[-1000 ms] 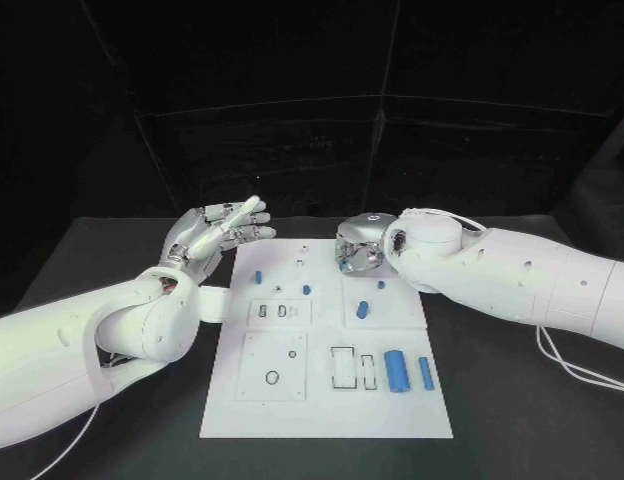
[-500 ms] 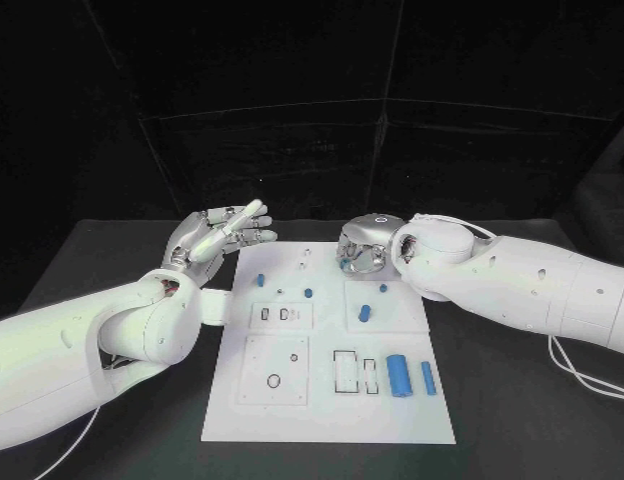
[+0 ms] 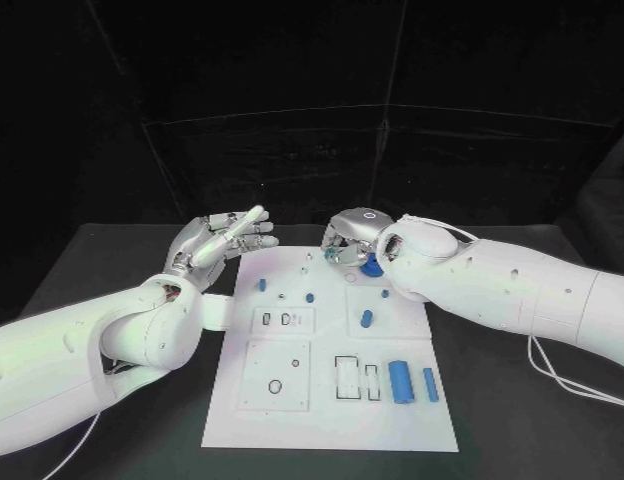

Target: Assemble the parts on the task board

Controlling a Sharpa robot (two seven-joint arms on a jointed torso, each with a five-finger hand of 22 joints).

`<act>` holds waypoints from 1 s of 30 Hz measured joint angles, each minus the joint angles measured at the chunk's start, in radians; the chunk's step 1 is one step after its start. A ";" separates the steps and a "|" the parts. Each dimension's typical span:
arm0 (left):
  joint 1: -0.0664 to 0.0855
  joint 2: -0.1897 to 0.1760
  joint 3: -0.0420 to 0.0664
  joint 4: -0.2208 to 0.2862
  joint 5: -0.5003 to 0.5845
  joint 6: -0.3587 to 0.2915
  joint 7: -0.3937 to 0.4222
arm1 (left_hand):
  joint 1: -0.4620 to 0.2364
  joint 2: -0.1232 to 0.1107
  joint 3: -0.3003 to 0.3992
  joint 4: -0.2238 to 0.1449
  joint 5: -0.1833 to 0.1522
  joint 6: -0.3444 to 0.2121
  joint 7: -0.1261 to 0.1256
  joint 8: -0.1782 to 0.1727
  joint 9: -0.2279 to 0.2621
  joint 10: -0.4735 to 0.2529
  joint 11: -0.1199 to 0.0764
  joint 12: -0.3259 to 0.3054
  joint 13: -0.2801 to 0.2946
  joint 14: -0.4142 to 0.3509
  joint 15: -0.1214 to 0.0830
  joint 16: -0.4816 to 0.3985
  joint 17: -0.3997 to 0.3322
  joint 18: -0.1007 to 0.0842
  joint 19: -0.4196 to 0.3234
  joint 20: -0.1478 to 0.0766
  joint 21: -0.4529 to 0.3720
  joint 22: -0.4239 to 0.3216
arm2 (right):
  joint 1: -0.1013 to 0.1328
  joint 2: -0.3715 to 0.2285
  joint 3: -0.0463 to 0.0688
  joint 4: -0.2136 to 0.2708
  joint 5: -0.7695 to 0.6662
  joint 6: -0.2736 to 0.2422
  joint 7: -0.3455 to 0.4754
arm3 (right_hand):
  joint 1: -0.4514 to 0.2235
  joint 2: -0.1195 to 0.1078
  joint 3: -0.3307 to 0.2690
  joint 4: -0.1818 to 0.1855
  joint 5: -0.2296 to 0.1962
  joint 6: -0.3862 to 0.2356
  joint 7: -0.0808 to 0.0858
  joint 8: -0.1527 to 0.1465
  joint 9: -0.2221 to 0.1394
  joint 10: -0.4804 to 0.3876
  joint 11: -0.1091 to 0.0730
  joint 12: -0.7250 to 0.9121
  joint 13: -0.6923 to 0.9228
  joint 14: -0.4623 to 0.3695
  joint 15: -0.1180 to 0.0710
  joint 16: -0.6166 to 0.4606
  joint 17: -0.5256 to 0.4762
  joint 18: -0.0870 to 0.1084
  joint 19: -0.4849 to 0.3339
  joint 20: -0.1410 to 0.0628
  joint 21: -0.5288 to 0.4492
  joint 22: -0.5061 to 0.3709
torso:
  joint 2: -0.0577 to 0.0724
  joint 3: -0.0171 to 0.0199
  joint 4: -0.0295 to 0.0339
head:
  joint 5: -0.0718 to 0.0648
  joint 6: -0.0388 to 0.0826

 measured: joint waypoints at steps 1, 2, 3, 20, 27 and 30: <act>0.000 0.002 0.000 -0.001 0.000 0.001 0.000 | 0.000 0.000 0.000 0.000 0.000 0.000 0.000 0.000 0.000 0.000 0.000 0.000 0.000 0.000 0.000 0.000 0.000 0.000 0.000 0.000 0.000 0.000 | 0.000 0.008 0.000 -0.011 0.001 -0.004 0.000 | 0.000 0.000 0.001 0.001 -0.002 0.000 0.000 0.000 0.000 0.000 0.000 0.000 0.000 0.000 0.000 0.001 0.000 0.000 0.000 0.000 0.001 0.000 | 0.000 0.0001 0.0003 | 0.001 0.000; 0.000 0.004 0.000 -0.002 0.000 0.001 0.000 | 0.000 0.000 0.000 0.000 0.000 0.000 0.000 0.000 0.000 0.000 0.000 0.000 0.000 0.000 0.000 0.000 0.000 0.000 0.000 0.000 0.000 0.000 | 0.000 0.014 0.000 -0.017 0.002 -0.006 0.000 | 0.000 0.000 0.001 0.001 -0.003 0.000 0.000 0.000 0.000 0.000 0.000 0.000 0.000 0.000 0.000 0.001 0.000 0.000 0.000 0.000 0.001 0.000 | 0.001 0.0001 0.0010 | 0.001 0.000; 0.000 0.005 0.000 -0.002 0.000 0.002 0.000 | 0.000 0.000 0.000 0.000 0.000 0.000 0.000 0.000 0.000 0.000 0.000 0.000 0.000 0.000 0.000 0.000 0.000 0.000 0.000 0.000 0.000 0.000 | 0.000 0.019 0.000 -0.022 0.003 -0.009 0.000 | 0.000 0.000 0.002 0.001 -0.003 0.000 0.000 0.000 0.000 0.000 0.000 0.000 0.000 0.000 0.000 0.001 0.000 0.000 0.000 0.000 0.001 0.001 | 0.001 0.0001 0.0018 | 0.002 0.000; 0.000 0.007 0.000 -0.003 0.000 0.006 -0.003 | 0.000 0.000 0.000 0.000 0.000 0.000 0.000 0.000 0.000 0.000 0.000 0.000 0.000 0.000 0.000 0.000 0.000 0.000 0.000 0.000 0.000 0.000 | 0.000 0.078 0.000 -0.078 0.009 -0.017 0.001 | -0.008 -0.016 0.015 0.005 -0.003 -0.004 0.003 0.000 -0.001 -0.002 0.002 -0.002 -0.001 0.000 0.000 0.004 0.004 0.000 0.000 0.000 0.007 0.004 | 0.010 -0.0024 0.0090 | 0.000 0.002; 0.000 0.008 0.000 -0.003 0.000 0.007 -0.004 | 0.000 0.000 0.000 0.000 0.000 0.000 0.000 0.000 0.000 0.000 0.000 0.000 0.000 0.000 0.000 0.000 0.000 0.000 0.000 0.000 0.000 -0.001 | 0.000 0.096 0.000 -0.094 0.009 -0.016 -0.001 | -0.008 -0.016 0.018 0.007 -0.003 -0.008 0.007 0.000 -0.001 -0.005 0.005 -0.002 0.000 0.000 0.000 0.004 0.004 0.000 0.000 0.000 0.007 0.005 | 0.010 -0.0022 0.0107 | 0.002 0.003; 0.000 0.008 0.000 -0.004 0.000 0.007 -0.004 | 0.000 0.000 0.000 0.000 0.000 0.000 0.000 0.000 0.000 0.000 0.000 0.000 0.000 0.000 0.000 0.000 0.000 0.000 0.000 0.000 0.000 -0.001 | 0.000 0.104 0.000 -0.104 0.009 -0.015 -0.005 | -0.008 -0.016 0.020 0.009 -0.003 -0.008 0.006 0.000 -0.002 -0.005 0.005 -0.005 0.000 0.000 0.000 0.004 0.003 0.000 0.000 0.000 0.007 0.005 | 0.011 -0.0023 0.0114 | 0.003 0.003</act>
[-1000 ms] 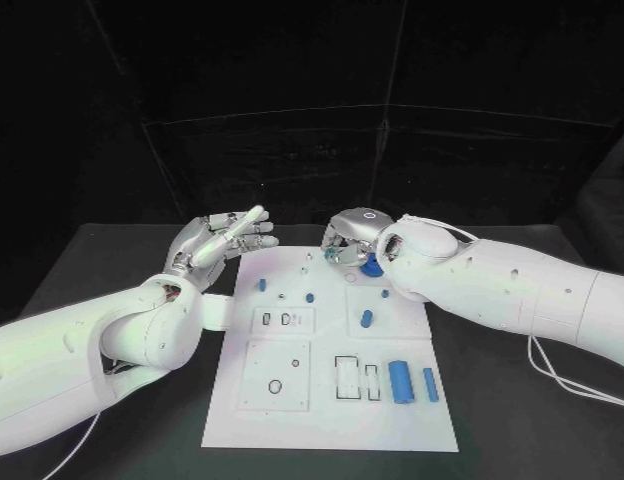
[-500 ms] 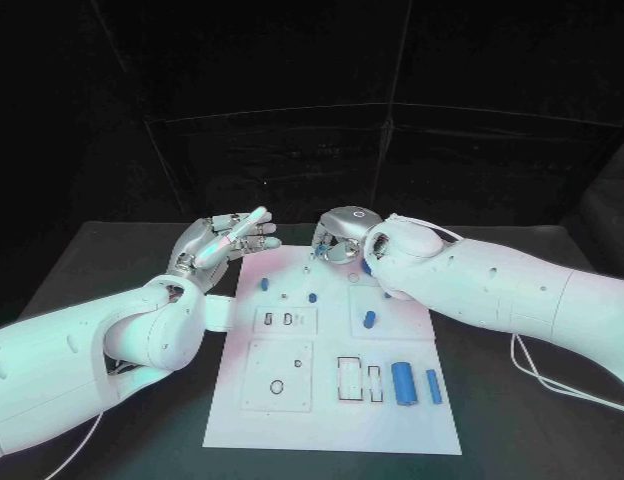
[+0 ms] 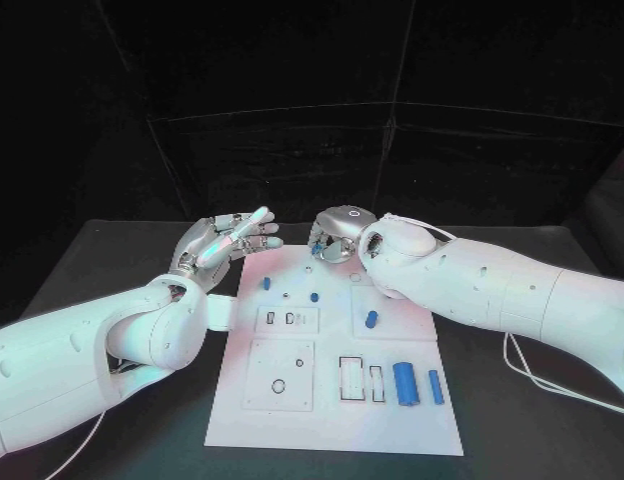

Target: Assemble the parts on the task board

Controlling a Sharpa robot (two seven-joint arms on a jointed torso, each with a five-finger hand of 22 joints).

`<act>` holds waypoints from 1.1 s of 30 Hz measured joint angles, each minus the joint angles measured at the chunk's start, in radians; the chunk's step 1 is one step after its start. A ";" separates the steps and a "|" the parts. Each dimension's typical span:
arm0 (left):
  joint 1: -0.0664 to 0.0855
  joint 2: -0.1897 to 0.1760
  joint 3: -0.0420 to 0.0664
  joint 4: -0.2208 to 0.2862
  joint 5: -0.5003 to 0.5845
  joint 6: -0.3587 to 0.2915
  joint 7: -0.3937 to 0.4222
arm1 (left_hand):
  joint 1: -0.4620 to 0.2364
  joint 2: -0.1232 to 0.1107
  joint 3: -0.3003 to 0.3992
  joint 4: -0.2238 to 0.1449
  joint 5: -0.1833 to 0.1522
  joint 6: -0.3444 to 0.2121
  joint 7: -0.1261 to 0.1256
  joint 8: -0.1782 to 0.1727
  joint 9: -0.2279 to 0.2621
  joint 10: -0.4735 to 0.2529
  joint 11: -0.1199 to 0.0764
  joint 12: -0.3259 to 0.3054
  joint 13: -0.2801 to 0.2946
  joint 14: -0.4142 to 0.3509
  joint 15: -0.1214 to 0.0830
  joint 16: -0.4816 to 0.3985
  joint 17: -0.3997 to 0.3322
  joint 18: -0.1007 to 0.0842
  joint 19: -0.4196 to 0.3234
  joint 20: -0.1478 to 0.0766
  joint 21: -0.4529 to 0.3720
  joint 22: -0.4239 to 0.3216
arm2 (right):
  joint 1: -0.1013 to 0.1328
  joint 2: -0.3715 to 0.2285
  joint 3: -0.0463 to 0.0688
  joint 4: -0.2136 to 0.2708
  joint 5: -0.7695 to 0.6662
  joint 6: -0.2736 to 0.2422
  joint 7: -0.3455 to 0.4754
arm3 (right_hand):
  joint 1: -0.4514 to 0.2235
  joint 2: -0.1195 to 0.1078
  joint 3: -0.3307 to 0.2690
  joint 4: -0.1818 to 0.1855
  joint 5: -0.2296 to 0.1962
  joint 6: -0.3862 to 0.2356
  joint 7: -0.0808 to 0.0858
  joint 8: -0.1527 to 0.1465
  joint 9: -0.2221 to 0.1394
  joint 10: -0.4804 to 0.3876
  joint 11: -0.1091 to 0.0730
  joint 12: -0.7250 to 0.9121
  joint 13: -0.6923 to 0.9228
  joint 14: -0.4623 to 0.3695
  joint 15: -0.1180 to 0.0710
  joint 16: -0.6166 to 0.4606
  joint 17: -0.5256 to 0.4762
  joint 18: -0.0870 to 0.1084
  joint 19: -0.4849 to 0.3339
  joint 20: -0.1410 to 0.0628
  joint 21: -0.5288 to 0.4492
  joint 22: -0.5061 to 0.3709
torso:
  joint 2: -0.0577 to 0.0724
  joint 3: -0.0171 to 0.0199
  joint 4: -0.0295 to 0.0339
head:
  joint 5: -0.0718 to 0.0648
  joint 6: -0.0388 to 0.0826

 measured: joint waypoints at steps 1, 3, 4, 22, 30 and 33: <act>0.000 0.000 0.000 0.000 0.000 0.000 0.000 | 0.000 0.000 0.000 0.000 0.000 0.000 0.000 0.000 0.000 0.000 0.000 0.000 0.000 0.000 0.000 0.000 0.000 0.000 0.000 0.000 0.000 0.000 | 0.000 0.003 0.000 -0.003 0.000 0.001 -0.001 | 0.000 0.000 0.000 0.000 0.000 0.000 0.000 0.000 0.000 0.000 0.000 0.000 0.000 0.000 0.000 0.000 0.000 0.000 0.000 0.000 0.000 0.000 | 0.000 0.0000 0.0001 | 0.000 0.000; 0.000 0.000 0.000 0.000 0.000 0.000 0.000 | 0.000 0.000 0.000 0.000 0.000 0.000 0.000 0.000 0.000 0.000 0.000 0.000 0.000 0.000 0.000 0.000 0.000 0.000 0.000 0.000 0.000 0.000 | 0.000 0.010 0.000 -0.010 0.000 0.004 -0.004 | -0.005 -0.005 0.002 0.002 0.000 0.000 0.000 0.000 0.000 -0.003 0.003 0.000 0.000 0.000 0.000 0.000 0.000 0.000 0.000 0.000 0.000 0.000 | 0.000 0.0000 0.0004 | 0.001 0.000; 0.000 0.000 0.000 0.000 0.000 0.000 0.000 | 0.000 0.000 0.000 0.000 0.000 0.000 0.000 0.000 0.000 0.000 0.000 0.000 0.000 0.000 0.000 0.000 0.000 0.000 0.000 0.000 0.000 0.000 | 0.000 0.014 0.000 -0.013 0.000 0.006 -0.005 | -0.005 -0.005 0.003 0.003 0.000 -0.001 0.000 0.000 0.000 -0.003 0.003 0.000 0.000 0.000 0.000 0.000 -0.001 0.000 0.000 0.000 0.000 0.000 | 0.001 0.0000 0.0004 | 0.001 0.000; 0.001 0.002 0.000 -0.001 0.000 0.003 -0.003 | 0.000 0.000 0.000 0.000 0.000 0.000 0.000 0.000 0.000 0.000 0.000 0.000 0.000 0.000 0.000 0.000 0.000 0.000 0.000 0.000 0.000 0.000 | 0.000 0.046 0.000 -0.056 0.000 0.046 -0.023 | -0.025 -0.073 0.025 0.020 -0.005 -0.078 0.019 0.000 -0.001 -0.146 0.025 -0.008 -0.003 -0.013 0.024 -0.016 -0.054 0.000 -0.060 0.020 -0.035 -0.080 | 0.002 0.0005 0.0011 | 0.003 -0.004; 0.001 0.000 0.000 -0.001 0.000 0.005 -0.004 | 0.000 0.000 0.000 0.000 0.000 0.000 0.000 -0.004 0.000 0.000 0.000 0.000 0.000 0.000 0.000 0.000 0.001 0.000 0.000 0.000 0.000 -0.001 | 0.000 0.003 0.000 -0.008 0.000 0.017 -0.028 | -0.021 -0.116 -0.065 0.059 -0.004 -0.186 0.024 0.000 -0.001 -0.256 0.037 0.026 0.007 -0.034 0.030 -0.057 -0.128 0.016 -0.108 0.032 -0.089 -0.167 | 0.002 0.0020 -0.0004 | 0.004 -0.002; 0.001 -0.003 0.000 -0.001 0.000 0.007 -0.005 | 0.000 0.000 0.000 0.000 0.000 0.000 0.000 -0.004 0.000 0.000 0.000 0.000 0.000 0.000 0.000 0.000 0.001 0.000 0.000 0.000 0.000 -0.001 | 0.000 -0.033 0.000 0.029 0.006 -0.008 -0.029 | -0.016 -0.121 -0.090 0.075 0.005 -0.188 0.026 0.000 0.001 -0.256 0.037 0.047 0.009 -0.034 0.030 -0.057 -0.128 0.016 -0.108 0.032 -0.093 -0.171 | 0.002 0.0022 -0.0019 | 0.004 -0.001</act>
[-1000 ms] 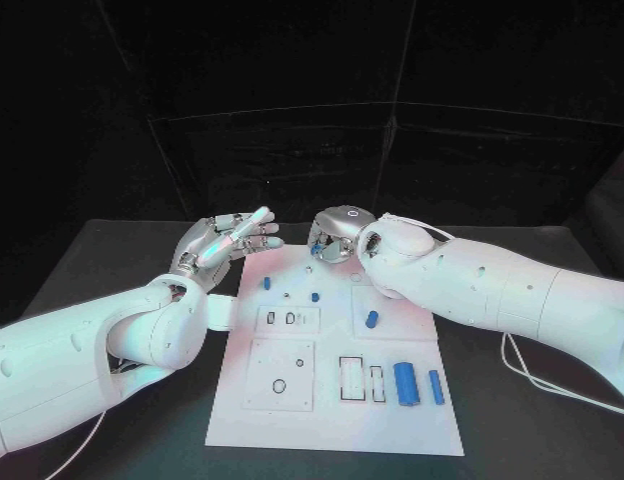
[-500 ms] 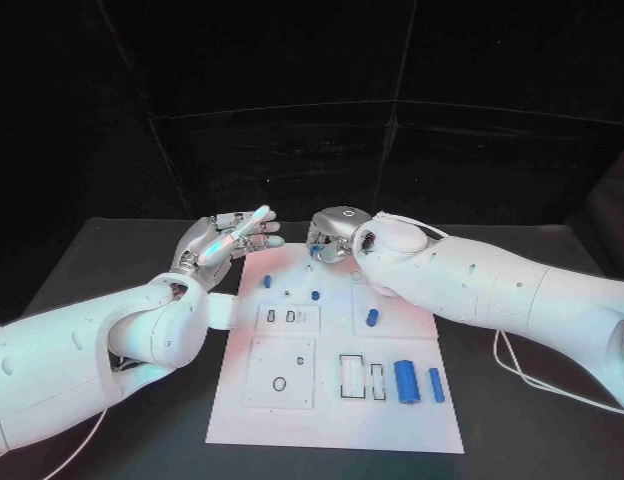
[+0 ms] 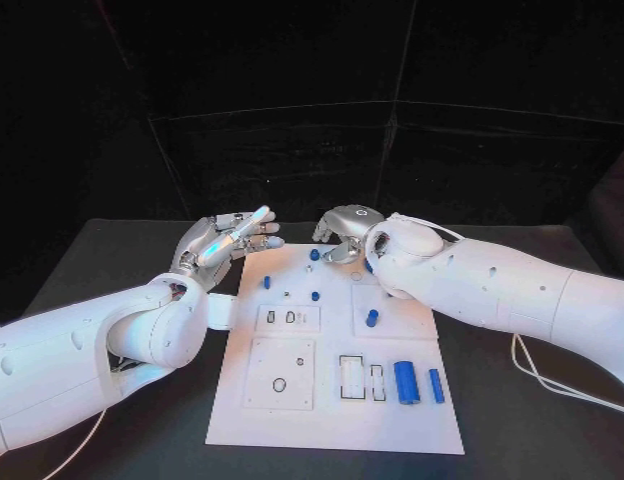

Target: Assemble the parts on the task board

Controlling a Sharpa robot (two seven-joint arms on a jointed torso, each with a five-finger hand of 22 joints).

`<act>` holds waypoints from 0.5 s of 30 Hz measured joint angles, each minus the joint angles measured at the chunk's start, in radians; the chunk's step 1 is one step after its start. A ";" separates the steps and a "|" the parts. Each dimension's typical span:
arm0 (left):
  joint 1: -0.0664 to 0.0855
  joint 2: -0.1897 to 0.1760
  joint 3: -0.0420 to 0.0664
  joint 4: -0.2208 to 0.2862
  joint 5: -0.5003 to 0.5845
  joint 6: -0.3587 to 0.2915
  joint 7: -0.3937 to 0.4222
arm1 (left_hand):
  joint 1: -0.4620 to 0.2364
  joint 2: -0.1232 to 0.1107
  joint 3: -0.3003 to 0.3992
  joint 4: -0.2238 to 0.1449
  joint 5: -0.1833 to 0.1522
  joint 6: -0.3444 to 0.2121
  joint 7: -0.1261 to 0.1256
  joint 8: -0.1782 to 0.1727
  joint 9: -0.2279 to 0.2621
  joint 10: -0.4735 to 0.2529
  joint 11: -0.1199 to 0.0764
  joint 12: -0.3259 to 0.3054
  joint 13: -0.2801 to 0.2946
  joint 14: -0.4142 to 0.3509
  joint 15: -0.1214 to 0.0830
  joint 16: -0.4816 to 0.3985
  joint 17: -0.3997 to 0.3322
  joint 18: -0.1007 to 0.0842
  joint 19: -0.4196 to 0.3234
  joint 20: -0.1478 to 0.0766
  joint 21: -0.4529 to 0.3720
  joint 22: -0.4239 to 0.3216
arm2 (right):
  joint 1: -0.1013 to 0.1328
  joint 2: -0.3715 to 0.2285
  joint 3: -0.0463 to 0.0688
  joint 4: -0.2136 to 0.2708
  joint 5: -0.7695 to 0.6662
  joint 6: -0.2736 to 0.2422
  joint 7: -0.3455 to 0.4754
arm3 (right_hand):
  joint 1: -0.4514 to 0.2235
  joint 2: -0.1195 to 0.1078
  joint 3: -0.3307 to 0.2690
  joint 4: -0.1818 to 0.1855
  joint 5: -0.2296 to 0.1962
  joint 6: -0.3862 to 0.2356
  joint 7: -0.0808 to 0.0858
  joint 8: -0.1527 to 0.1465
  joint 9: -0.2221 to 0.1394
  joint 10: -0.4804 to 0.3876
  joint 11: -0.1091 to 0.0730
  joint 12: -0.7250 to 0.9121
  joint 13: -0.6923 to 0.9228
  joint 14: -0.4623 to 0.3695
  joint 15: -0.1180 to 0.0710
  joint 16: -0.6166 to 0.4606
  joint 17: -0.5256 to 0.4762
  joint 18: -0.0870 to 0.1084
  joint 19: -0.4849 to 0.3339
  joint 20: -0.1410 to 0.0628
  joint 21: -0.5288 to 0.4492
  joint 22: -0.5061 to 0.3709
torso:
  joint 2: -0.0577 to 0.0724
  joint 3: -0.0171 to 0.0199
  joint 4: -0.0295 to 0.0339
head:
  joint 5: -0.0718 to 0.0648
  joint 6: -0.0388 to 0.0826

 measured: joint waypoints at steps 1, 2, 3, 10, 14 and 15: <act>0.000 -0.002 0.000 0.000 0.000 0.000 0.000 | 0.000 0.000 0.000 0.000 0.000 0.000 0.000 0.000 0.000 0.000 0.000 0.000 0.000 0.000 0.000 0.000 0.000 0.000 0.000 0.000 0.000 0.000 | 0.000 -0.022 0.000 0.022 0.004 -0.012 0.000 | 0.000 0.000 -0.008 0.008 0.005 0.000 0.000 0.000 0.001 0.000 0.000 0.009 0.001 0.000 0.000 0.000 0.000 0.000 0.000 0.000 0.000 -0.002 | 0.000 0.0000 -0.0006 | 0.000 0.000; 0.000 -0.003 0.000 0.000 0.000 0.001 -0.001 | 0.000 0.000 0.000 0.000 0.000 0.000 0.000 0.000 0.000 0.000 0.000 0.000 0.000 0.000 0.000 0.000 0.000 0.000 0.000 0.000 0.000 0.000 | 0.000 -0.040 0.000 0.041 0.009 -0.021 0.000 | 0.000 0.000 -0.015 0.016 0.007 0.000 0.000 0.000 0.002 0.000 0.000 0.018 0.002 0.000 0.000 0.001 0.001 0.000 0.000 0.000 0.000 -0.003 | 0.000 0.0000 -0.0013 | 0.000 0.001; 0.000 -0.003 0.000 0.000 0.000 0.001 -0.001 | 0.000 0.000 0.000 0.000 0.000 0.000 0.000 0.000 0.000 0.000 0.000 0.000 0.000 0.000 0.000 0.000 0.000 0.000 0.000 0.000 0.000 0.000 | 0.000 -0.059 0.001 0.059 0.015 -0.029 0.000 | 0.000 0.000 -0.023 0.023 0.008 0.005 0.000 0.000 0.003 0.000 0.000 0.028 0.004 0.000 0.000 0.005 0.003 0.000 0.000 0.000 0.000 -0.004 | -0.001 0.0003 -0.0024 | 0.000 0.002; 0.000 -0.006 0.000 -0.001 0.000 0.007 -0.004 | 0.000 0.000 0.000 0.000 0.000 0.000 0.000 0.000 0.000 0.000 0.000 0.000 0.000 0.000 0.000 -0.004 0.000 0.000 0.000 0.000 0.000 0.000 | 0.001 -0.209 0.027 0.190 0.113 -0.055 -0.008 | -0.008 -0.008 -0.059 0.069 0.060 0.081 -0.006 0.023 0.010 0.176 -0.028 0.146 0.031 0.030 -0.018 0.074 0.105 0.000 0.080 -0.011 0.066 0.109 | -0.003 0.0031 -0.0108 | -0.005 0.007; 0.000 -0.006 0.000 -0.003 0.000 0.011 -0.005 | 0.004 0.004 0.000 0.000 0.000 0.000 0.000 0.000 0.000 0.000 0.000 0.000 0.000 0.000 0.000 -0.004 0.000 0.000 0.000 0.000 0.000 -0.001 | 0.001 -0.287 0.032 0.239 0.183 -0.042 -0.026 | -0.042 -0.042 -0.110 0.107 0.106 0.067 -0.026 0.023 0.006 0.303 -0.059 0.246 0.084 0.038 -0.042 0.126 0.186 -0.011 0.123 -0.036 0.114 0.180 | -0.004 0.0050 -0.0159 | -0.009 0.009; 0.000 -0.006 0.000 -0.003 0.000 0.012 -0.006 | 0.004 0.004 0.000 0.000 0.000 0.000 0.000 0.000 0.000 0.000 0.000 0.000 0.000 0.000 0.000 -0.004 0.000 0.000 0.000 0.000 0.000 -0.001 | 0.001 -0.299 0.032 0.246 0.196 -0.037 -0.031 | -0.049 -0.049 -0.136 0.120 0.119 0.060 -0.034 0.023 0.005 0.321 -0.066 0.285 0.112 0.036 -0.047 0.149 0.225 -0.021 0.136 -0.041 0.128 0.202 | -0.004 0.0056 -0.0171 | -0.010 0.009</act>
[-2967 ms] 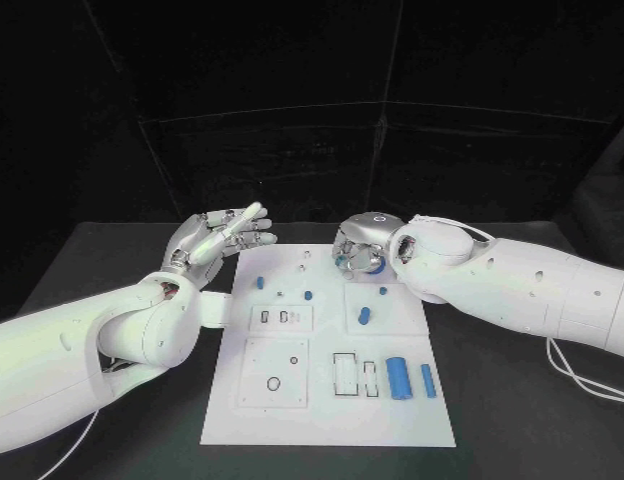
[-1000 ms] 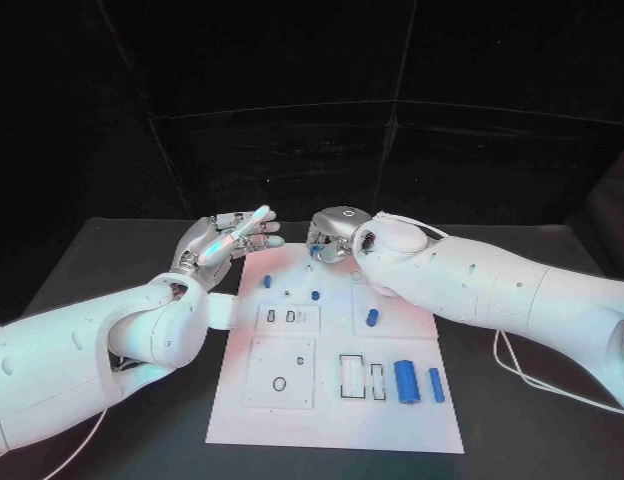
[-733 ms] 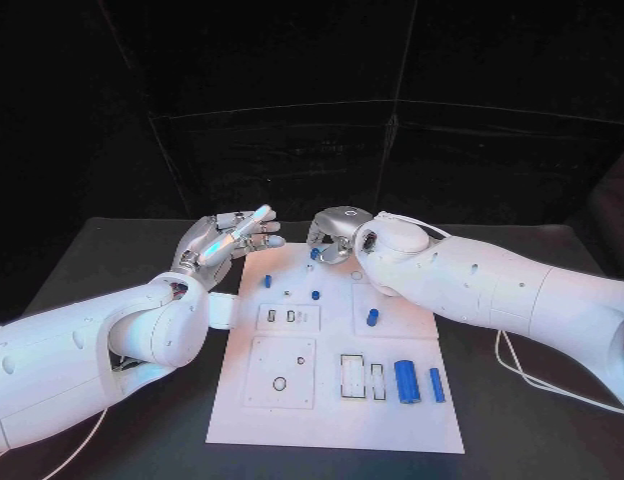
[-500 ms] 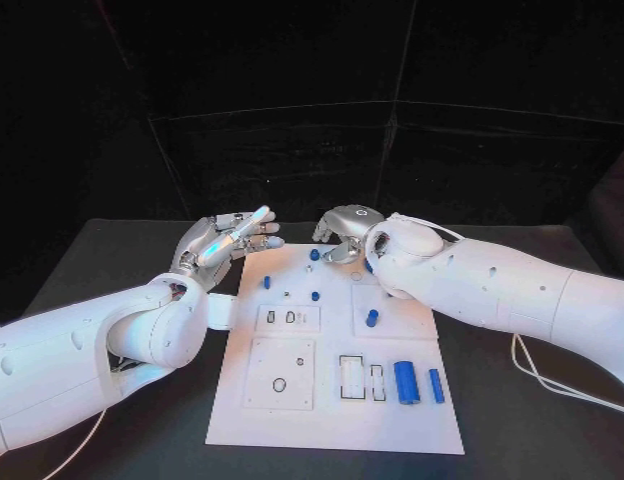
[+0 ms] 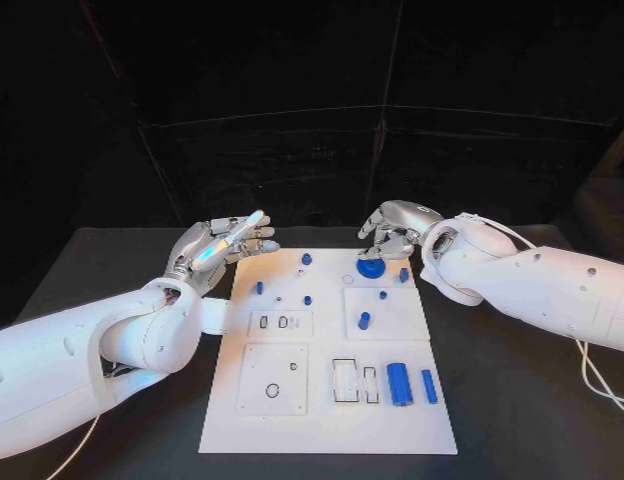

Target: Assemble the parts on the task board

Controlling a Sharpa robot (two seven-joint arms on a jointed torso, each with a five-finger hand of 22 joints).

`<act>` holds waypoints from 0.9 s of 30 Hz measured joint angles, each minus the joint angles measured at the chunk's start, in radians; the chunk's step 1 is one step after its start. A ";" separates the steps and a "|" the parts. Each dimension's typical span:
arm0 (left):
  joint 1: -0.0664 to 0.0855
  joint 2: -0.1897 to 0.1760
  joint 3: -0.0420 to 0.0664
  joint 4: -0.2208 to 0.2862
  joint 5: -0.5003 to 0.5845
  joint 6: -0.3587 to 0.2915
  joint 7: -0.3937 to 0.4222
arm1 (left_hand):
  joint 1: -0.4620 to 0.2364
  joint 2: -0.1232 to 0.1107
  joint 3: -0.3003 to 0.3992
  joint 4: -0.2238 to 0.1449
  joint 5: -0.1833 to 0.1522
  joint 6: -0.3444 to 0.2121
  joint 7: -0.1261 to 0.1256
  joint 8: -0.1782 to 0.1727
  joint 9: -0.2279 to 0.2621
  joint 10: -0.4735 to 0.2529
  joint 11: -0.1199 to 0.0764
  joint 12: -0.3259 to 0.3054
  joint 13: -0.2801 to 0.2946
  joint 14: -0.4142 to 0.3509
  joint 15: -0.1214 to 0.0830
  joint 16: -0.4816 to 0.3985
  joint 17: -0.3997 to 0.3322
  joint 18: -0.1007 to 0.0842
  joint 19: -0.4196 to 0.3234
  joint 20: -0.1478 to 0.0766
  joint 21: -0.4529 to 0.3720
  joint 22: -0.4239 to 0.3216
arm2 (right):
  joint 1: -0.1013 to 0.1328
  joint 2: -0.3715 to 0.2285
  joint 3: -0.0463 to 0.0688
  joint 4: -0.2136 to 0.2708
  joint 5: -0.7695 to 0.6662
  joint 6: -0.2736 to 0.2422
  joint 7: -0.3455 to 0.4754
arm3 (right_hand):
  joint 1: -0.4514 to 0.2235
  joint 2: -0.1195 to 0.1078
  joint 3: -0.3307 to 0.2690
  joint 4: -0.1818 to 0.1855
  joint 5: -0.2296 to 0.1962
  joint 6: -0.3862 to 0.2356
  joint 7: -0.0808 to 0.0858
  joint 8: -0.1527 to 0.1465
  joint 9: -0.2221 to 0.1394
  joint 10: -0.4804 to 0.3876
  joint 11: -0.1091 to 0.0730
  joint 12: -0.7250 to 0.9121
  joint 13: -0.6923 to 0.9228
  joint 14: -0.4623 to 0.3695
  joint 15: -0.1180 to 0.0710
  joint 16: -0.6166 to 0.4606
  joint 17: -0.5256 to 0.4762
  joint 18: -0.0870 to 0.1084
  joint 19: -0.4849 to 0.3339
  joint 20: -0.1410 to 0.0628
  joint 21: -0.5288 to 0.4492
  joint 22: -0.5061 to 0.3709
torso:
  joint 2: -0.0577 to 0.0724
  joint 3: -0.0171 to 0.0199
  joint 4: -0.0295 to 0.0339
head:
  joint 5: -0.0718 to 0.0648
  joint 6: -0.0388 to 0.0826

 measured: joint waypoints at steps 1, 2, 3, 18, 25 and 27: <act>0.000 0.000 0.000 -0.001 0.000 0.001 0.000 | 0.000 0.000 0.000 0.000 0.000 0.000 0.000 0.000 0.000 0.000 0.000 0.000 0.000 0.000 0.000 0.000 0.000 0.000 0.000 0.000 0.000 0.000 | 0.000 -0.014 0.000 0.008 0.016 0.009 -0.009 | -0.002 -0.002 -0.034 0.020 0.011 -0.011 -0.005 0.000 0.000 0.013 -0.003 0.057 0.042 0.000 0.000 0.042 0.078 -0.004 0.021 -0.004 0.023 0.038 | 0.000 0.0005 -0.0012 | -0.001 0.000; 0.000 0.001 0.000 -0.002 0.000 0.002 -0.001 | 0.000 0.000 0.000 0.000 0.000 0.000 0.000 0.000 0.000 0.000 0.000 0.000 0.000 0.000 0.000 0.000 0.000 0.000 0.000 0.000 0.000 0.000 | 0.000 -0.022 0.000 0.013 0.026 0.017 -0.016 | -0.001 -0.003 -0.067 0.039 0.021 -0.022 -0.006 0.004 0.000 0.015 -0.005 0.119 0.088 0.000 0.000 0.079 0.144 -0.012 0.037 -0.006 0.043 0.071 | 0.000 0.0007 -0.0019 | -0.002 0.001; 0.000 0.001 0.000 -0.002 0.000 0.003 -0.001 | 0.000 0.000 0.000 0.000 0.000 0.000 0.000 0.000 0.000 0.000 0.000 0.000 0.000 0.000 0.000 0.000 0.000 0.000 0.000 0.000 0.000 0.000 | 0.000 -0.028 0.001 0.015 0.035 0.026 -0.023 | 0.018 -0.006 -0.115 0.070 0.032 -0.040 -0.006 0.016 0.001 -0.008 -0.004 0.229 0.185 0.000 0.000 0.117 0.211 -0.019 0.051 -0.007 0.066 0.108 | 0.000 0.0010 -0.0026 | -0.002 0.001; 0.000 0.013 0.000 -0.017 0.000 0.014 -0.004 | 0.004 0.004 0.003 -0.003 0.000 0.000 0.000 0.000 0.000 0.000 0.000 0.000 0.000 0.000 0.000 -0.004 0.001 0.000 -0.003 0.003 -0.004 -0.001 | -0.001 -0.003 0.002 -0.040 0.053 0.174 -0.101 | 0.188 0.008 -0.296 0.278 0.045 -0.159 0.031 0.111 0.002 0.111 0.032 1.009 1.098 0.001 0.021 0.238 0.369 -0.035 0.086 0.020 0.147 0.231 | 0.001 0.0024 -0.0002 | -0.007 -0.008; 0.000 0.015 0.000 -0.020 0.000 0.016 -0.006 | 0.004 0.004 0.003 -0.003 0.000 0.000 0.000 0.000 0.000 0.000 0.000 0.000 0.000 0.000 0.000 -0.004 0.001 0.000 -0.003 0.003 -0.004 -0.001 | -0.001 0.019 0.002 -0.055 0.034 0.202 -0.114 | 0.219 0.032 -0.285 0.273 0.054 -0.163 0.034 0.134 0.002 0.144 0.034 1.050 1.125 0.002 0.028 0.244 0.369 -0.035 0.093 0.027 0.158 0.253 | 0.001 0.0021 -0.0001 | -0.006 -0.010; 0.000 0.016 0.000 -0.021 0.000 0.017 -0.007 | 0.004 0.004 0.003 -0.003 0.000 0.000 0.000 0.000 0.000 0.000 0.000 0.000 0.000 0.000 0.000 -0.004 0.001 0.000 -0.003 0.003 -0.004 -0.002 | -0.001 0.026 0.002 -0.058 0.030 0.207 -0.115 | 0.226 0.039 -0.282 0.270 0.054 -0.163 0.034 0.137 0.002 0.148 0.034 1.059 1.125 0.002 0.028 0.249 0.369 -0.035 0.093 0.027 0.163 0.257 | 0.001 0.0018 -0.0001 | -0.006 -0.011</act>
